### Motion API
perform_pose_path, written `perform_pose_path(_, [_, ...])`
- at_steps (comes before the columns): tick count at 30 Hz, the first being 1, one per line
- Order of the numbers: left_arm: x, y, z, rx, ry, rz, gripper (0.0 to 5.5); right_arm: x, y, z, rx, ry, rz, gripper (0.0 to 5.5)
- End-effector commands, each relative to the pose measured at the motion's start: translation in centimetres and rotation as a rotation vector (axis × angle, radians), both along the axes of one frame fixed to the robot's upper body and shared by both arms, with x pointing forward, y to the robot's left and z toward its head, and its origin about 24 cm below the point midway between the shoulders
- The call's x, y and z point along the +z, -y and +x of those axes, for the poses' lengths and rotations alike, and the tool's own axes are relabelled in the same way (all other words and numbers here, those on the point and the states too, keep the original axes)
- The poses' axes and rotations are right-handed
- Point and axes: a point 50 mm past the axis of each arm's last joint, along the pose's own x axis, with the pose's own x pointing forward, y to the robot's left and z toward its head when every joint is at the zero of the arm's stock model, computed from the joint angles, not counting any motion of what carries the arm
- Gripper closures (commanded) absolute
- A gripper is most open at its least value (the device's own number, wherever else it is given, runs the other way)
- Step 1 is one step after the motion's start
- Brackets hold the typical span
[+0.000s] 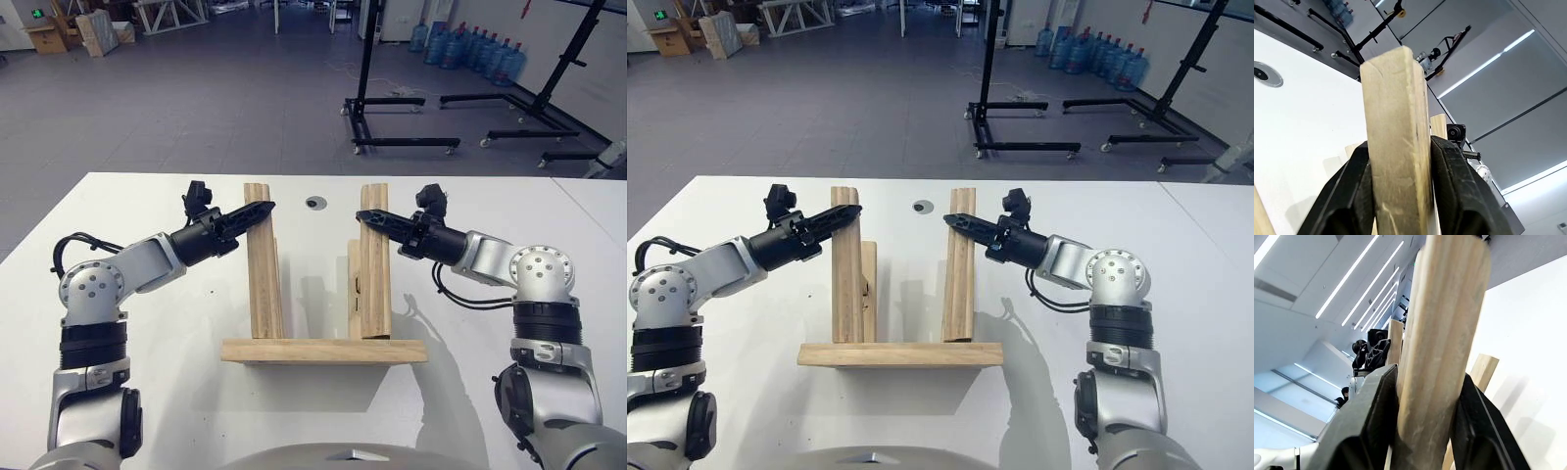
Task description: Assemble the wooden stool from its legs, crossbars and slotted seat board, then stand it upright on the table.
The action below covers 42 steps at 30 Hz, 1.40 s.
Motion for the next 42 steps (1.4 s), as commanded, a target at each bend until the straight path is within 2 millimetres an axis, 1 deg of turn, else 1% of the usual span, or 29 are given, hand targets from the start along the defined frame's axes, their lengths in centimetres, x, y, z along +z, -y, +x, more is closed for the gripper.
perform_pose_path(1, [-4.4,0.4,-0.4,0.005,-0.158,0.129,4.12,-4.1,1.2,0.6,-0.122,-0.147,-0.215,3.37])
perform_pose_path(2, [-4.6,0.2,-0.4,0.01,-0.158,0.13,3.75,-4.1,1.3,0.7,-0.124,-0.147,-0.214,3.21])
perform_pose_path(5, [-4.6,-0.6,0.2,0.053,-0.15,0.106,3.28,-3.7,2.0,1.1,-0.145,-0.14,-0.203,2.61])
perform_pose_path(7, [-4.0,-1.3,0.7,0.087,-0.125,0.075,2.96,-3.1,2.3,1.3,-0.154,-0.125,-0.19,2.21])
perform_pose_path(8, [-3.6,-1.5,1.1,0.099,-0.114,0.059,2.89,-2.8,2.4,1.5,-0.156,-0.118,-0.182,2.11])
perform_pose_path(9, [-3.2,-1.7,1.4,0.109,-0.102,0.044,2.68,-2.5,2.4,1.6,-0.157,-0.111,-0.171,1.86])
perform_pose_path(10, [-2.7,-1.8,1.8,0.116,-0.084,0.025,2.57,-2.0,2.3,1.8,-0.157,-0.105,-0.15,1.72])
perform_pose_path(13, [-1.4,-1.7,2.8,0.13,-0.051,-0.018,2.12,-0.8,1.7,2.3,-0.149,-0.088,-0.102,1.16])
perform_pose_path(16, [-0.4,-1.1,3.6,0.122,-0.025,-0.048,1.65,0.1,1.1,2.8,-0.147,-0.078,-0.057,0.6])
perform_pose_path(18, [0.2,-0.7,3.9,0.121,-0.007,-0.062,1.4,0.5,0.7,3.3,-0.161,-0.079,-0.029,0.29])
perform_pose_path(19, [0.3,-0.9,4.1,0.139,-0.005,-0.057,1.22,0.8,0.7,3.6,-0.177,-0.078,-0.009,0.12])
perform_pose_path(22, [0.5,-2.4,4.8,0.203,0.001,-0.052,0.8,1.8,1.1,4.3,-0.225,-0.064,0.039,0.1])
perform_pose_path(24, [0.6,-4.1,5.3,0.278,0.008,-0.046,0.49,2.8,1.9,5.1,-0.275,-0.041,0.056,0.1])
perform_pose_path(26, [0.5,-5.6,6.0,0.355,0.015,-0.016,0.13,3.2,2.9,5.8,-0.34,-0.027,0.038,0.1])
perform_pose_path(28, [1.0,-8.3,6.7,0.491,0.065,0.019,0.13,3.5,5.3,6.5,-0.454,0.017,-0.033,0.1])
perform_pose_path(29, [1.4,-9.7,6.6,0.535,0.11,0.047,0.13,3.6,6.5,6.6,-0.497,0.045,-0.076,0.1])
perform_pose_path(30, [2.0,-11.4,5.8,0.565,0.17,0.088,0.13,3.9,8.1,6.3,-0.538,0.086,-0.133,0.1])
perform_pose_path(31, [2.4,-13.0,4.5,0.553,0.235,0.151,0.13,4.1,9.8,5.8,-0.563,0.126,-0.202,0.1])
perform_pose_path(32, [2.7,-14.4,2.3,0.514,0.29,0.218,0.13,4.1,11.6,4.8,-0.573,0.179,-0.312,0.1])
perform_pose_path(33, [2.6,-15.6,-1.1,0.433,0.331,0.293,0.13,3.7,13.7,2.7,-0.529,0.243,-0.469,0.1])
perform_pose_path(34, [2.4,-15.9,-3.8,0.342,0.338,0.349,0.13,3.1,14.9,0.7,-0.452,0.281,-0.601,0.1])
perform_pose_path(35, [1.9,-15.6,-7.1,0.219,0.327,0.403,0.13,2.1,16.0,-2.4,-0.317,0.298,-0.723,0.1])
perform_pose_path(36, [1.1,-15.1,-10.1,0.099,0.289,0.434,0.13,1.1,16.4,-5.7,-0.157,0.29,-0.791,0.1])
perform_pose_path(37, [0.3,-14.4,-12.7,-0.003,0.246,0.447,0.13,0.5,16.4,-8.4,-0.01,0.271,-0.814,0.1])
perform_pose_path(38, [-0.4,-13.5,-14.5,-0.101,0.211,0.453,0.13,0.1,16.2,-10.3,0.105,0.249,-0.819,0.1])
perform_pose_path(39, [-1.3,-12.7,-15.6,-0.181,0.182,0.463,0.13,-0.5,16.0,-11.3,0.192,0.23,-0.825,0.1])
perform_pose_path(40, [-2.1,-12.0,-15.9,-0.241,0.175,0.487,0.13,-1.2,15.7,-11.7,0.257,0.215,-0.818,0.1])
perform_pose_path(42, [-3.7,-10.9,-15.6,-0.293,0.196,0.546,0.13,-2.5,14.9,-11.9,0.346,0.199,-0.796,0.1])
